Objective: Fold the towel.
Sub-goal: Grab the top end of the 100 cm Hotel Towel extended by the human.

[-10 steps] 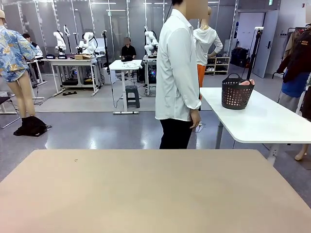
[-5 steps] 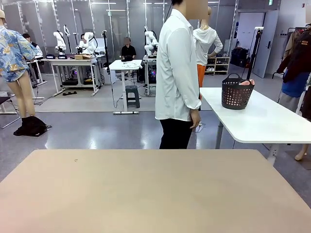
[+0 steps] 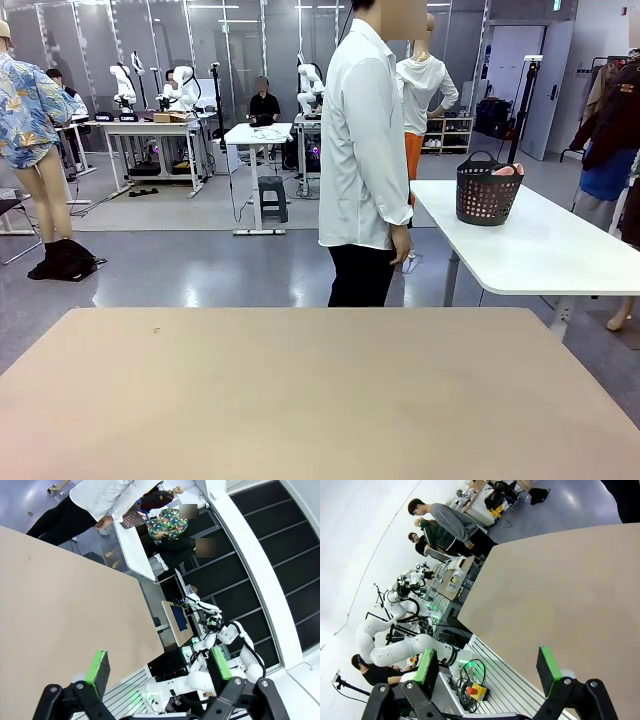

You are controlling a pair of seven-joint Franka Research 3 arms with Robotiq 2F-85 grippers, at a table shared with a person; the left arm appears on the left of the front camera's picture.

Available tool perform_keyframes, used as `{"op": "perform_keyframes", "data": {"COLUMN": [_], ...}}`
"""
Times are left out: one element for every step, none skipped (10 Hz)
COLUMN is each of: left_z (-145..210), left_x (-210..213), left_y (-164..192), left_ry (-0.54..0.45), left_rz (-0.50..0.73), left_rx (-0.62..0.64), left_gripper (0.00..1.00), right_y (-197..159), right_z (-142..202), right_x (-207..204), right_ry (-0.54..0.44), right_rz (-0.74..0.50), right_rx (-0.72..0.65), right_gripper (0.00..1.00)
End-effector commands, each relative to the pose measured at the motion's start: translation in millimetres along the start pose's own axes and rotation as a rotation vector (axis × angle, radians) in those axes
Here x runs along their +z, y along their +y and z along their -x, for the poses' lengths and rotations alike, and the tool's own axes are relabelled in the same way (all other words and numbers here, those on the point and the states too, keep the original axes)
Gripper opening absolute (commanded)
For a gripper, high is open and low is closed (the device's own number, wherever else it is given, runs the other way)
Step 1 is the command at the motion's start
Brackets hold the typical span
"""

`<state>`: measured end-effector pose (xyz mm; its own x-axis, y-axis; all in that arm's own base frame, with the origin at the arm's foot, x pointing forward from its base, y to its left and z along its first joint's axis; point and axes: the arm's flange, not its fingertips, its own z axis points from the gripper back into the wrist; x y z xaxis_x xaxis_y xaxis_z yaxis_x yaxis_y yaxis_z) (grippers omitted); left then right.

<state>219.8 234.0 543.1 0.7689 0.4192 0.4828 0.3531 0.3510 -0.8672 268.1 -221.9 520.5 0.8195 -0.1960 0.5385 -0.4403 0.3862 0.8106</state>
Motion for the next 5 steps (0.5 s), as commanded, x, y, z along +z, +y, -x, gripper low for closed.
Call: {"op": "perform_keyframes", "data": {"left_z": [-2.8, -2.8, -2.8, -2.8, -2.8], "left_x": [1.0, 1.0, 1.0, 1.0, 1.0], "left_y": [-0.5, -0.5, -0.5, -0.5, -0.5], "left_ry": [-0.005, -0.005, -0.005, -0.005, -0.005], "left_rz": [0.02, 0.02, 0.02, 0.02, 0.02], "left_rx": [-0.025, -0.025, -0.025, -0.025, -0.025], "left_gripper": [1.0, 1.0, 1.0, 1.0, 1.0], "right_y": [0.1, 0.1, 0.1, 0.1, 0.1], "right_z": [-2.5, -2.5, -2.5, -2.5, -2.5], "right_x": [-0.1, -0.1, -0.1, -0.1, -0.1], "right_ry": [-0.01, -0.01, -0.01, -0.01, -0.01], "right_rz": [-0.014, -0.014, -0.014, -0.014, -0.014], "right_rx": [0.023, 0.023, 0.023, 0.023, 0.023], "right_gripper": [1.0, 1.0, 1.0, 1.0, 1.0]}}
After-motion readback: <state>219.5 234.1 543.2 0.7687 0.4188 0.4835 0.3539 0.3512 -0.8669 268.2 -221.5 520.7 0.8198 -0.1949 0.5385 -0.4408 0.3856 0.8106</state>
